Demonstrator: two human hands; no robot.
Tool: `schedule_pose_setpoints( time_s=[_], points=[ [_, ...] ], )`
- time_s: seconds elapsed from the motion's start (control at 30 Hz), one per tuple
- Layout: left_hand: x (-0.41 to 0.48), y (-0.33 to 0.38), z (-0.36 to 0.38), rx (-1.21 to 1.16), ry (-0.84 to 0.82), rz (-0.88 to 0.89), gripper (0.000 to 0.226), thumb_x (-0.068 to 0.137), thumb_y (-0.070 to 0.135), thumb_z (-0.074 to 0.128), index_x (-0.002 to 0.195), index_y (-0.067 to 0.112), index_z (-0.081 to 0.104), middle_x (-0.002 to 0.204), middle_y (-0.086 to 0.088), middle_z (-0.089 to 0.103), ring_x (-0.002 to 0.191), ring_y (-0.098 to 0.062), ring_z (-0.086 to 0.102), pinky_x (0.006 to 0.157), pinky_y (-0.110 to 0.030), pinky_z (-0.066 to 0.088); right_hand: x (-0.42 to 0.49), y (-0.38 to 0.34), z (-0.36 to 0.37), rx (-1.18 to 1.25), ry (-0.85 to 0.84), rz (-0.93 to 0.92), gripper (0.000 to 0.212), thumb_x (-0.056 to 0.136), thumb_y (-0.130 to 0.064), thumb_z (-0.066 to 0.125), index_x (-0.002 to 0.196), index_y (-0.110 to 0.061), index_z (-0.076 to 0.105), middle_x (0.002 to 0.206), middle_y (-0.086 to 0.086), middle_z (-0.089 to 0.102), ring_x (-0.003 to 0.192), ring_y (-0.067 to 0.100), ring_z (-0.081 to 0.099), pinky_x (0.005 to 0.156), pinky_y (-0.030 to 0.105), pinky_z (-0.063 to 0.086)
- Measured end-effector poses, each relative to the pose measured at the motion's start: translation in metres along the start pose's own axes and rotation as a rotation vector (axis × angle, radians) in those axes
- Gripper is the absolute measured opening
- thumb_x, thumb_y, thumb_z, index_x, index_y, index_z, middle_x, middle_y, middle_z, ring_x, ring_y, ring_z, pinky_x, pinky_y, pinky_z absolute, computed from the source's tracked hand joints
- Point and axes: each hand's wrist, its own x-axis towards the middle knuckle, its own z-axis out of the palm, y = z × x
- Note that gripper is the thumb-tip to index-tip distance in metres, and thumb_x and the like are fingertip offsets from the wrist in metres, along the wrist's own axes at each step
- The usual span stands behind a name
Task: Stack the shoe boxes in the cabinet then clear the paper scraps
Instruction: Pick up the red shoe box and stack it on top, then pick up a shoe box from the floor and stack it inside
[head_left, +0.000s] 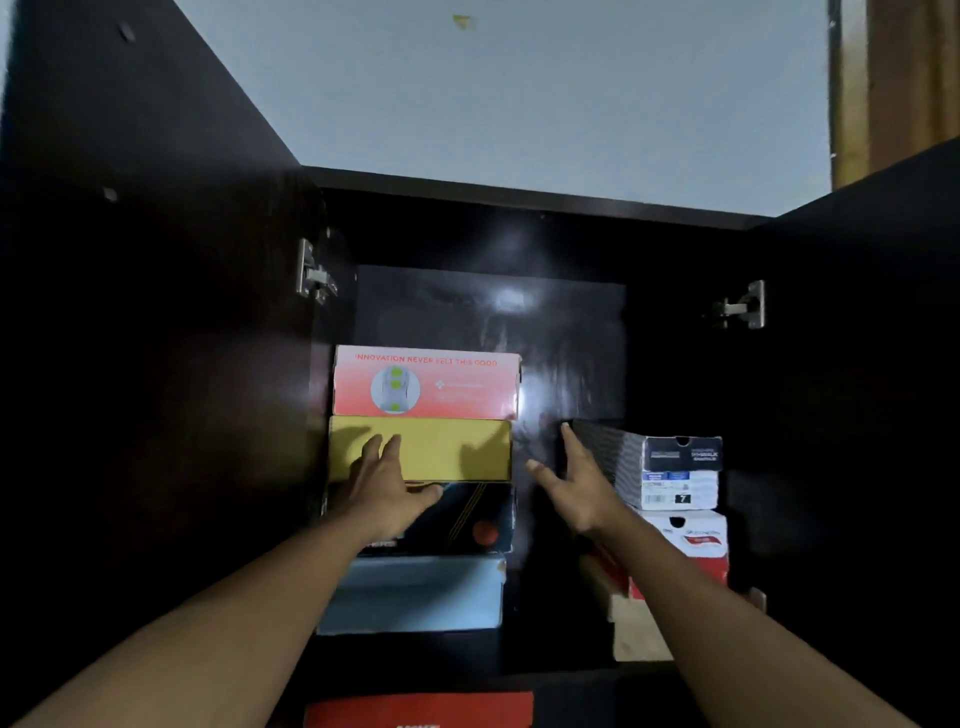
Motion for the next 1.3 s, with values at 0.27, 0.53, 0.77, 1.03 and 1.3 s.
schedule_pose_setpoints(
  time_s=[0.27,0.53,0.77,1.03,1.3],
  points=[
    [-0.145,0.12,0.023,-0.085,-0.161,0.191,0.095,0.082,0.062,0.064,0.156,0.019,0.024,0.165,-0.004,0.01,0.152,-0.022,0.015,0.12,-0.043,0.025,-0.179,0.003,-0.132,-0.165,0.115,0.137,0.09,0.089,-0.05,0.063,0.159,-0.025,0.01,0.157,0.005,0.028,0.148,0.025,0.027,0.117,0.039,0.031],
    [-0.265,0.247,0.089,-0.221,-0.395,0.422,0.09,0.081,0.063,0.065,0.152,0.021,0.032,0.156,-0.002,0.029,0.143,-0.025,0.036,0.114,-0.042,0.034,-0.347,0.024,-0.249,-0.385,0.249,0.43,0.088,0.095,-0.039,0.061,0.159,-0.017,0.004,0.164,0.01,0.017,0.15,0.029,0.021,0.12,0.04,0.025],
    [-0.338,0.336,0.135,-0.327,-0.579,0.621,0.088,0.084,0.061,0.064,0.153,0.021,0.029,0.158,-0.001,0.029,0.139,-0.024,0.042,0.107,-0.043,0.042,-0.455,0.049,-0.309,-0.518,0.394,0.67,0.09,0.091,-0.047,0.061,0.159,-0.018,0.009,0.161,0.007,0.026,0.15,0.03,0.021,0.12,0.045,0.026],
    [-0.382,0.419,0.278,-0.353,-0.774,0.695,0.083,0.09,0.05,0.064,0.154,0.016,0.025,0.159,-0.004,0.026,0.143,-0.025,0.033,0.104,-0.036,0.038,-0.504,0.165,-0.368,-0.586,0.386,0.886,0.083,0.097,-0.038,0.058,0.159,-0.019,0.006,0.164,0.011,0.018,0.149,0.028,0.026,0.119,0.043,0.029],
    [-0.416,0.441,0.505,-0.187,-0.911,0.527,0.07,0.085,0.06,0.063,0.139,0.019,0.044,0.136,-0.005,0.049,0.116,-0.029,0.055,0.08,-0.036,0.049,-0.522,0.375,-0.393,-0.484,0.269,0.949,0.082,0.098,-0.034,0.058,0.159,-0.017,0.005,0.163,0.013,0.018,0.149,0.027,0.025,0.118,0.037,0.026]
  ],
)
